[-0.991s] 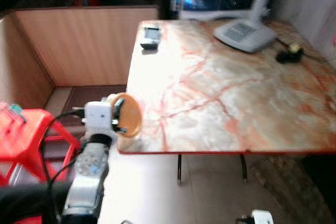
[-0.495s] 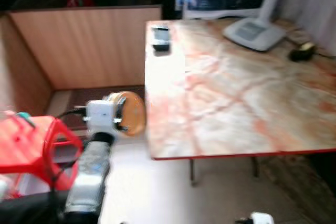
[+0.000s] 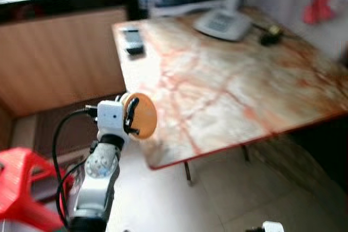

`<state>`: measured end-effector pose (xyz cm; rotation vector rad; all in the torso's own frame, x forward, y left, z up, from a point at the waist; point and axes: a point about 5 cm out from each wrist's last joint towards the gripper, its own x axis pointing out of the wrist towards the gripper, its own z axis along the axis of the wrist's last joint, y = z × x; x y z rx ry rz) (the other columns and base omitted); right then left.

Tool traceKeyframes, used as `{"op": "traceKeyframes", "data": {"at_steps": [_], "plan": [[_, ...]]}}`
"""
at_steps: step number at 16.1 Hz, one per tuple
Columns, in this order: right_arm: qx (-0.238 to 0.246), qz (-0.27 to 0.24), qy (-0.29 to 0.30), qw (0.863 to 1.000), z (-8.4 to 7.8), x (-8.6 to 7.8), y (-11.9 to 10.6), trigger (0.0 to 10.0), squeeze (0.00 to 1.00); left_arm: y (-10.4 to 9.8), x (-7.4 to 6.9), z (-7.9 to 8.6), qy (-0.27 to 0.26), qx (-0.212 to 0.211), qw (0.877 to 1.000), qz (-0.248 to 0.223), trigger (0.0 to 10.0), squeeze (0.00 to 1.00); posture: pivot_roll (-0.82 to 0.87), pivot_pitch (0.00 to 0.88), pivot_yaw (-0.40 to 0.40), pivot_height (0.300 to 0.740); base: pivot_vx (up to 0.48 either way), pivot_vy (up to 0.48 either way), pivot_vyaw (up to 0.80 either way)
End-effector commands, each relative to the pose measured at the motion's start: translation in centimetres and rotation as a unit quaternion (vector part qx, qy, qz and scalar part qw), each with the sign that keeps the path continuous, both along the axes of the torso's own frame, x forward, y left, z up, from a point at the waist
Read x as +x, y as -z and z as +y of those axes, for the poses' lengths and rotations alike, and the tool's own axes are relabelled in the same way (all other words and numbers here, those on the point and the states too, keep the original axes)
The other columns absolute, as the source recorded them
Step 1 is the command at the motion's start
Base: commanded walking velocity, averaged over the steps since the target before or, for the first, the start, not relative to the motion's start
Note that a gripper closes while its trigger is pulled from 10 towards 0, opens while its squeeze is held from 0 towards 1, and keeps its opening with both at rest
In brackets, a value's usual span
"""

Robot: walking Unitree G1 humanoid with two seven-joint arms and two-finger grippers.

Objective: Restocking fridge

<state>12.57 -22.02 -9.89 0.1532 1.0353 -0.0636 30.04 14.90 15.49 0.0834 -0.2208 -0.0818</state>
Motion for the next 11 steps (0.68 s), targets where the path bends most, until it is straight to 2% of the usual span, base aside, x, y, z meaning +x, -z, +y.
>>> {"op": "traceKeyframes", "data": {"at_steps": [1, 4, 6, 11], "plan": [[0.001, 0.000, 0.000, 1.000, 0.09, 0.13, -0.01, 10.0, 0.00, -0.92, 0.08, 0.00, 0.007, 0.007, 1.000, -0.019, 10.0, 0.00, 0.10, 0.040, 0.000, 0.740, 0.000, 0.000, -0.80], [0.003, 0.000, 0.001, 1.000, 0.13, 0.15, -0.01, 10.0, 0.00, -1.17, 0.15, -0.17, 0.011, 0.020, 0.999, -0.026, 10.0, 0.00, 0.10, 0.040, 0.001, 0.740, 0.000, 0.000, -0.80], [0.003, -0.001, 0.000, 1.000, 0.18, 0.20, -0.02, 10.0, 0.00, -1.16, 0.25, -0.16, 0.010, 0.023, 0.999, -0.025, 10.0, 0.00, 0.10, 0.044, 0.002, 0.740, 0.000, -0.278, -0.80], [0.004, 0.000, 0.003, 1.000, 0.24, 0.20, 0.00, 10.0, 0.00, -0.88, 0.29, -0.44, 0.018, 0.016, 1.000, -0.017, 10.0, 0.00, 0.10, 0.044, 0.004, 0.740, 0.000, 0.000, -0.80]]}}
